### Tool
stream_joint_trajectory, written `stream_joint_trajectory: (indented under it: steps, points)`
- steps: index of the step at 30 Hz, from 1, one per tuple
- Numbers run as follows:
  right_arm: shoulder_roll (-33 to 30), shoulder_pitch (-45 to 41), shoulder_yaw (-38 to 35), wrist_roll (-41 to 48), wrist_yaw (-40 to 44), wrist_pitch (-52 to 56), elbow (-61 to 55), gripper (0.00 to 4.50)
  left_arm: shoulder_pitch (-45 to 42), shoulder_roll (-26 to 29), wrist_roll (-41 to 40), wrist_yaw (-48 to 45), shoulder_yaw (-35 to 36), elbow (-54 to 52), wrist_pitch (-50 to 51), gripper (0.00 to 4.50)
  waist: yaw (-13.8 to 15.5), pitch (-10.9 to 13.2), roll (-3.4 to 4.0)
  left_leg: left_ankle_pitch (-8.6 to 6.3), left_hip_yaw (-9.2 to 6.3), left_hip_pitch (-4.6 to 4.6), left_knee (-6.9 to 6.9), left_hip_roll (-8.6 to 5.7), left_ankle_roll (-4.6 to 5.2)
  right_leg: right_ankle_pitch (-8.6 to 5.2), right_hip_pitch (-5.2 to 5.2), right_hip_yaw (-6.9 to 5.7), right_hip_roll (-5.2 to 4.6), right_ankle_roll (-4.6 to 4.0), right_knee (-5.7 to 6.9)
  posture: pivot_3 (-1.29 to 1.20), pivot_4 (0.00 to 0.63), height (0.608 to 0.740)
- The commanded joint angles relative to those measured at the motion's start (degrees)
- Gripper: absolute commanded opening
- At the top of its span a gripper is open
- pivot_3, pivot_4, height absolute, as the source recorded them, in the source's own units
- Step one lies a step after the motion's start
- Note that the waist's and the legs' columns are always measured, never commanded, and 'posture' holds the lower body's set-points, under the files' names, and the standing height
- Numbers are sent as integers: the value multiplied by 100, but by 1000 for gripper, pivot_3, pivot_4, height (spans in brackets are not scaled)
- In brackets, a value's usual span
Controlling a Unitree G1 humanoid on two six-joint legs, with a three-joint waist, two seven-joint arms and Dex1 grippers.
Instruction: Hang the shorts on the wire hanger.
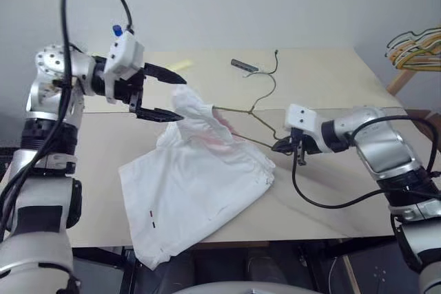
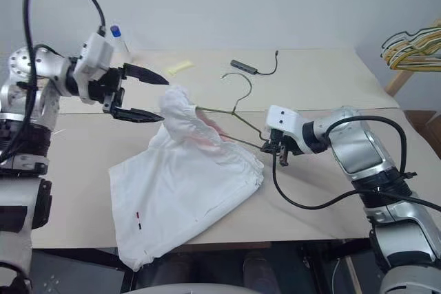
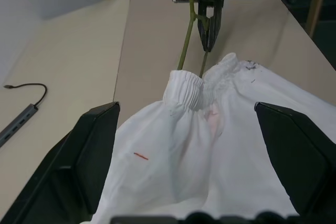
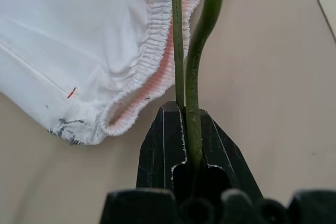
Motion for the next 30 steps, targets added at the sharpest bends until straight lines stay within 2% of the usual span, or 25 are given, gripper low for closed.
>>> stream_joint_trajectory:
  steps: [1,8,9,11,18,23,30]
  points:
    - [38,-301,16,-125,-68,189,-190,0,-399,-88,-48,-24,-249,344,-122,4457,-1,0,0,0,0,-2,0,0,0,0,-3,1,0,0,0,-19,0,740]
    - [47,-474,204,-186,-21,564,-422,0,-752,-269,-161,-24,-955,787,-115,4457,-3,0,0,0,-2,-4,3,-1,0,0,-3,-1,-1,1,2,-32,0,740]
    - [52,-483,225,-199,-36,589,-447,0,-794,-312,-124,-24,-997,876,-167,4166,-4,0,0,0,-3,-4,3,-1,0,0,-3,-1,-1,1,2,-34,0,740]
    - [55,-478,246,-227,-68,559,-499,0,-846,-338,-108,-24,-1095,982,-274,3856,-12,0,0,0,-3,-4,3,-1,0,-1,-3,-1,-1,1,2,-40,0,740]
    - [50,-422,269,-221,-81,588,-694,0,-913,-421,3,-24,-1354,1208,-435,1674,-100,0,0,0,-4,-6,3,-1,0,-1,-5,-1,-1,2,2,-45,0,740]
    - [62,-435,239,-181,-100,593,-844,0,-917,-484,314,-24,-1522,1403,-817,1674,-131,0,0,0,-6,-7,4,-1,0,-1,-5,-1,-1,2,2,-48,0,740]
    - [67,-431,188,-155,-120,472,-986,0,-976,-695,625,-24,-1276,1687,-978,1674,-138,1,0,0,-7,-6,4,-1,1,-1,-5,-2,0,2,2,-50,0,740]
